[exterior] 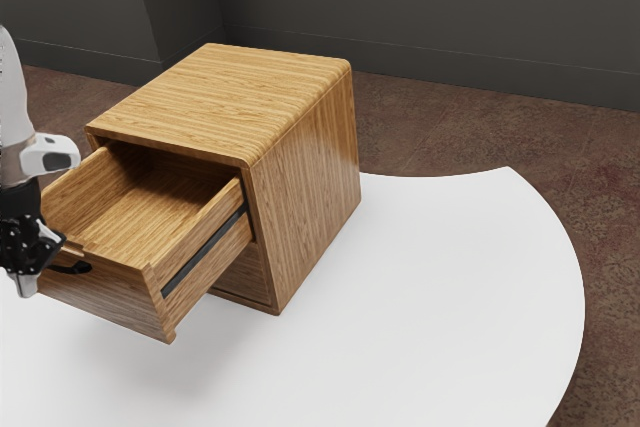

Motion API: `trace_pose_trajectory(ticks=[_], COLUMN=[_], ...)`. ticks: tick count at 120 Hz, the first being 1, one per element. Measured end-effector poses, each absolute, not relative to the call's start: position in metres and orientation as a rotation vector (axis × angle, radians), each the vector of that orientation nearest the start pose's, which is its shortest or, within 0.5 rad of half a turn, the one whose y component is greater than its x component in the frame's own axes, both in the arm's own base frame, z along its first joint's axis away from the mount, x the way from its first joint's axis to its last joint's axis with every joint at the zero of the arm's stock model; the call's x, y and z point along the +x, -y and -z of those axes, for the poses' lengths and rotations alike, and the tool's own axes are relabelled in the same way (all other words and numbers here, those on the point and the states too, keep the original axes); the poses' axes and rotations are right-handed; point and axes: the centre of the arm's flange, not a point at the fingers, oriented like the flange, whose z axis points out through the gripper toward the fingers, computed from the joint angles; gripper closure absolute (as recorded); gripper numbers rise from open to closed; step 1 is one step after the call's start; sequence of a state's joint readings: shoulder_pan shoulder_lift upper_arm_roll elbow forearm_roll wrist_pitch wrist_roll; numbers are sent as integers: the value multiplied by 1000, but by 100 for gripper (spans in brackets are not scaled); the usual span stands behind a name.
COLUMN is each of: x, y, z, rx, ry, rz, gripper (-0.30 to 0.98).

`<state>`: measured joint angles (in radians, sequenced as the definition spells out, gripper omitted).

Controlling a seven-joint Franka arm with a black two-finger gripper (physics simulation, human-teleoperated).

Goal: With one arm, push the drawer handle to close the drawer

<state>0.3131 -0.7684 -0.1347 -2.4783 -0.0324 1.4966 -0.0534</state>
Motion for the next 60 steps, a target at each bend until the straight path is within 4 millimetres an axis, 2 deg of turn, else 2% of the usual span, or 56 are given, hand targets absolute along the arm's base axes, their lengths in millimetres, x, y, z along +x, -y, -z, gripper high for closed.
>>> trace_pose_trajectory(ticks=[23, 60], x=[303, 320], y=[-37, -41], z=[-515, -508], rx=[-2977, -2945], ry=[398, 372], rz=[-258, -150], gripper=[79, 79])
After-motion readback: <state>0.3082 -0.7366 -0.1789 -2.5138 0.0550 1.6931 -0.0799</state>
